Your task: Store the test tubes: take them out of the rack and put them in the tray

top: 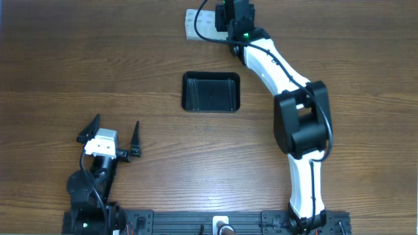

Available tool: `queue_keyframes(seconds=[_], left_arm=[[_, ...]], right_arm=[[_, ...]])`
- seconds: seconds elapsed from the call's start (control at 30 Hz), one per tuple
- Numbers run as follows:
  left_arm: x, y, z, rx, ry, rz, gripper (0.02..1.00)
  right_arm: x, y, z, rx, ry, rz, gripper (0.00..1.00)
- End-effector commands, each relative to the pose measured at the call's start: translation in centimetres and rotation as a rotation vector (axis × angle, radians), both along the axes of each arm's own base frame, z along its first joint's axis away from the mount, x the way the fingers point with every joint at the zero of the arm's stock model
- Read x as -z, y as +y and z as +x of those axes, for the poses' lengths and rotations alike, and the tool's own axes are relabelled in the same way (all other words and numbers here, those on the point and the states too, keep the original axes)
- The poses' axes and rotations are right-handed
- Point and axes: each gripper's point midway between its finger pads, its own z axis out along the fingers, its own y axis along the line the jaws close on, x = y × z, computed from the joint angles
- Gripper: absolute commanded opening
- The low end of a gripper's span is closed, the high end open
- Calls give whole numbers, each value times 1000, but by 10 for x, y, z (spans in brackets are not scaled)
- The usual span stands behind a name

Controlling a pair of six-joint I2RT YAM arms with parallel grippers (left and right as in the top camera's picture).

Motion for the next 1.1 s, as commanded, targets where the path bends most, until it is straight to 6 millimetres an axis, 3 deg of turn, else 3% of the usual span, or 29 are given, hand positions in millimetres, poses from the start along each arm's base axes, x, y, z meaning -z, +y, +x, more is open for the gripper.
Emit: queue_keyframes(seconds=[0.03, 0.3, 0.5, 1.1], left_arm=[[1, 0, 0, 4, -2, 10, 1000], [1, 0, 0, 4, -2, 10, 1000], [1, 0, 0, 4, -2, 10, 1000], [1, 0, 0, 4, -2, 10, 998]], right_arm=[[1, 12, 16, -10, -23, 20, 636], [-2, 13, 24, -5, -41, 23, 555], [-2, 12, 24, -3, -42, 23, 373], [4, 13, 22, -6, -22, 16, 211]])
